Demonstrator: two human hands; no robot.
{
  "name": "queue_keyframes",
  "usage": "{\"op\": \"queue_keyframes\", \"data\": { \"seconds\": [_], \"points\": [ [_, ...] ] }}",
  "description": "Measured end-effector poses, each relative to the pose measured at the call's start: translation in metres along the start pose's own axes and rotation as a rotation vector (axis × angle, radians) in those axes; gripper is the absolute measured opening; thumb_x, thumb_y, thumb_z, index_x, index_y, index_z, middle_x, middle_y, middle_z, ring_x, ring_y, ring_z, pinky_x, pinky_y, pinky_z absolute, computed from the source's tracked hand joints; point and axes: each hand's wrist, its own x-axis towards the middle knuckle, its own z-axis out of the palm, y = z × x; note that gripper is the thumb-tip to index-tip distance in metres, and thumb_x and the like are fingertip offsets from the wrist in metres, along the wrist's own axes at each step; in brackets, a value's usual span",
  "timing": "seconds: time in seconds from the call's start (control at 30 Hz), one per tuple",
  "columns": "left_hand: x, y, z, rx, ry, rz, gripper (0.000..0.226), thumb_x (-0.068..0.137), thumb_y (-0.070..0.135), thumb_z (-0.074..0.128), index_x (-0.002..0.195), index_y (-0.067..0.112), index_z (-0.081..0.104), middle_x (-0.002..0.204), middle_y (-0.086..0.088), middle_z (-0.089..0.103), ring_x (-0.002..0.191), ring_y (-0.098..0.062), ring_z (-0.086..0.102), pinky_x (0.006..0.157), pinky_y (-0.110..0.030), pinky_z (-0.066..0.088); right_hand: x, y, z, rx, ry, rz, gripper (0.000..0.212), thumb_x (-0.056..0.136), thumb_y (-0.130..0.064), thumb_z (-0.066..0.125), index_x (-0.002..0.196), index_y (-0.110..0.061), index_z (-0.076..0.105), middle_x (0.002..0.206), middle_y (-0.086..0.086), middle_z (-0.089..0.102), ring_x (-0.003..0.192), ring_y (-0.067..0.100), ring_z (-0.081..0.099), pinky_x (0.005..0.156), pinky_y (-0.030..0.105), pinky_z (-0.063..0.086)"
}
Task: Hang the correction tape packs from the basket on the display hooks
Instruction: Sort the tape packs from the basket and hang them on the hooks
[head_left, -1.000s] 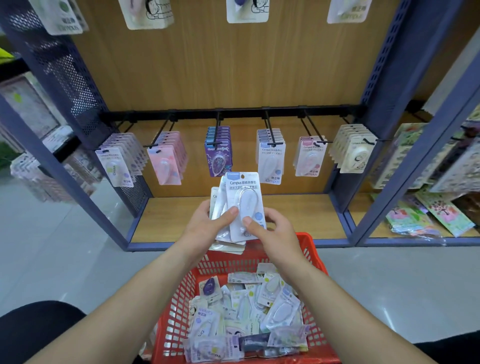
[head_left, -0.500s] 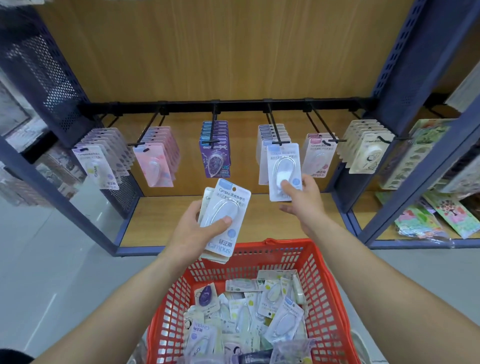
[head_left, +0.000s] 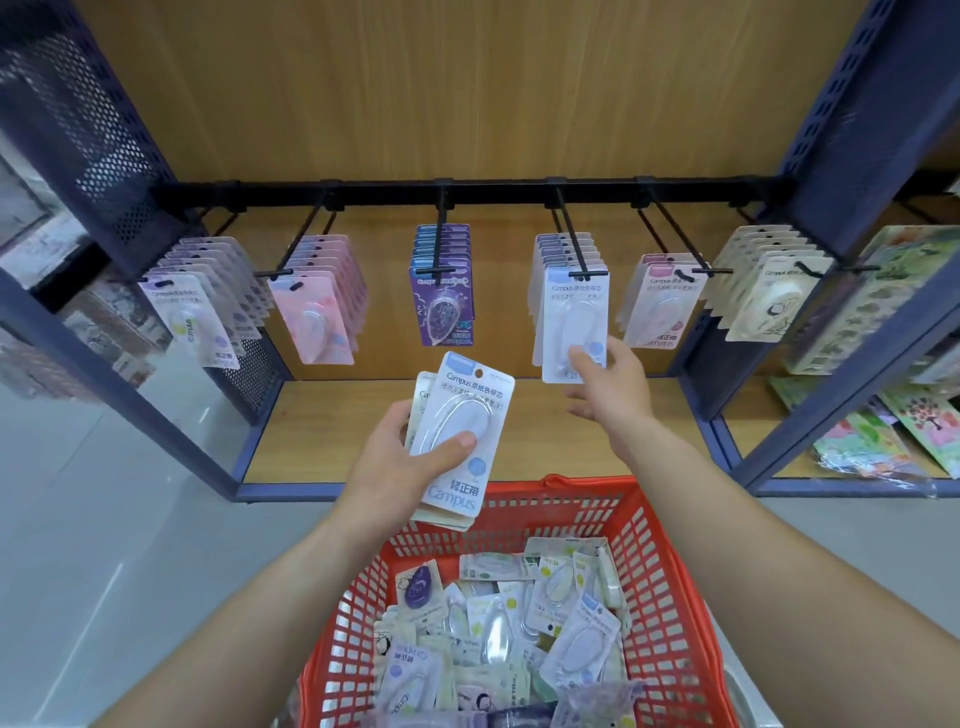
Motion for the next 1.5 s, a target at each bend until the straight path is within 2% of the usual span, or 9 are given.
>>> {"op": "queue_keyframes", "data": {
  "seconds": [0.07, 0.13, 0.23, 0.37, 0.57, 0.77, 0.93, 1.23, 1.5],
  "points": [
    [0.0, 0.002, 0.0, -0.017, 0.015, 0.003, 0.041, 0.083, 0.024, 0.083, 0.119, 0.026, 0.062, 0.102, 0.004, 0.078, 0.086, -0.015, 0.077, 0.072, -0.032, 0.062, -0.002, 0.001, -0.004, -0.312, 0.023, 0.022, 0.072, 0.094, -0.049, 0.064, 0.155, -0.022, 0.036, 0.145, 0.009, 0.051, 0.118, 0.034, 0.061, 0.092, 0.052, 0.057],
    [0.0, 0.003, 0.002, -0.034, 0.02, -0.003, 0.043, 0.083, 0.023, 0.083, 0.12, 0.025, 0.062, 0.105, 0.004, 0.078, 0.089, -0.016, 0.077, 0.078, -0.038, 0.063, -0.019, -0.001, -0.009, -0.446, -0.027, -0.007, 0.068, 0.095, -0.048, 0.064, 0.151, -0.017, 0.04, 0.144, 0.01, 0.052, 0.124, 0.033, 0.057, 0.101, 0.049, 0.051],
    [-0.002, 0.004, 0.007, -0.047, 0.005, -0.013, 0.043, 0.082, 0.024, 0.084, 0.119, 0.024, 0.062, 0.106, 0.003, 0.077, 0.092, -0.018, 0.077, 0.085, -0.043, 0.062, -0.061, -0.013, -0.016, -0.264, -0.346, -0.016, 0.024, 0.102, -0.032, 0.057, 0.118, -0.014, 0.063, 0.11, 0.007, 0.068, 0.091, 0.022, 0.067, 0.079, 0.037, 0.051],
    [-0.009, 0.005, 0.017, -0.059, -0.01, -0.001, 0.042, 0.083, 0.022, 0.083, 0.119, 0.024, 0.061, 0.109, 0.001, 0.076, 0.094, -0.019, 0.076, 0.087, -0.044, 0.062, -0.109, -0.021, -0.016, -0.165, -0.62, 0.039, 0.023, 0.102, -0.032, 0.06, 0.11, -0.011, 0.06, 0.101, 0.008, 0.073, 0.075, 0.018, 0.072, 0.069, 0.036, 0.058],
    [-0.02, 0.004, 0.029, -0.078, -0.034, 0.017, 0.043, 0.087, 0.025, 0.079, 0.124, 0.021, 0.057, 0.111, 0.001, 0.074, 0.092, -0.016, 0.076, 0.076, -0.033, 0.063, -0.126, -0.013, -0.011, -0.05, -0.571, 0.057, 0.031, 0.096, -0.037, 0.067, 0.107, -0.009, 0.059, 0.097, 0.006, 0.076, 0.077, 0.018, 0.076, 0.076, 0.042, 0.062],
    [-0.016, 0.005, 0.021, -0.089, 0.06, -0.036, 0.019, 0.102, 0.021, 0.059, 0.121, 0.018, 0.061, 0.113, -0.004, 0.075, 0.097, -0.023, 0.074, 0.084, -0.04, 0.057, -0.111, 0.0, 0.001, 0.02, -0.53, 0.074, 0.018, 0.1, -0.031, 0.064, 0.106, -0.014, 0.059, 0.104, 0.006, 0.074, 0.095, 0.031, 0.076, 0.086, 0.052, 0.058],
    [-0.013, 0.001, 0.009, -0.021, 0.083, -0.021, 0.017, 0.102, 0.022, 0.061, 0.119, 0.023, 0.064, 0.107, -0.003, 0.076, 0.1, -0.029, 0.074, 0.089, -0.051, 0.059, -0.076, -0.008, -0.006, 0.104, -0.35, -0.005, 0.01, 0.102, -0.021, 0.061, 0.111, -0.017, 0.059, 0.11, 0.005, 0.076, 0.096, 0.023, 0.075, 0.082, 0.044, 0.061],
    [-0.007, -0.002, -0.002, -0.047, 0.096, -0.041, 0.017, 0.102, 0.021, 0.062, 0.118, 0.023, 0.064, 0.107, -0.005, 0.076, 0.091, -0.03, 0.076, 0.073, -0.05, 0.064, -0.013, -0.02, -0.015, 0.065, -0.12, -0.127, 0.022, 0.103, -0.027, 0.058, 0.124, -0.022, 0.055, 0.111, -0.003, 0.073, 0.093, 0.017, 0.074, 0.059, 0.03, 0.056],
    [-0.005, -0.005, -0.009, -0.057, 0.09, -0.057, 0.021, 0.101, 0.023, 0.063, 0.122, 0.022, 0.063, 0.108, -0.007, 0.076, 0.09, -0.033, 0.076, 0.074, -0.054, 0.063, 0.005, -0.017, -0.012, 0.008, -0.064, -0.128, 0.02, 0.103, -0.03, 0.056, 0.122, -0.028, 0.054, 0.111, -0.005, 0.07, 0.093, 0.015, 0.072, 0.07, 0.037, 0.062]
  ]
}}
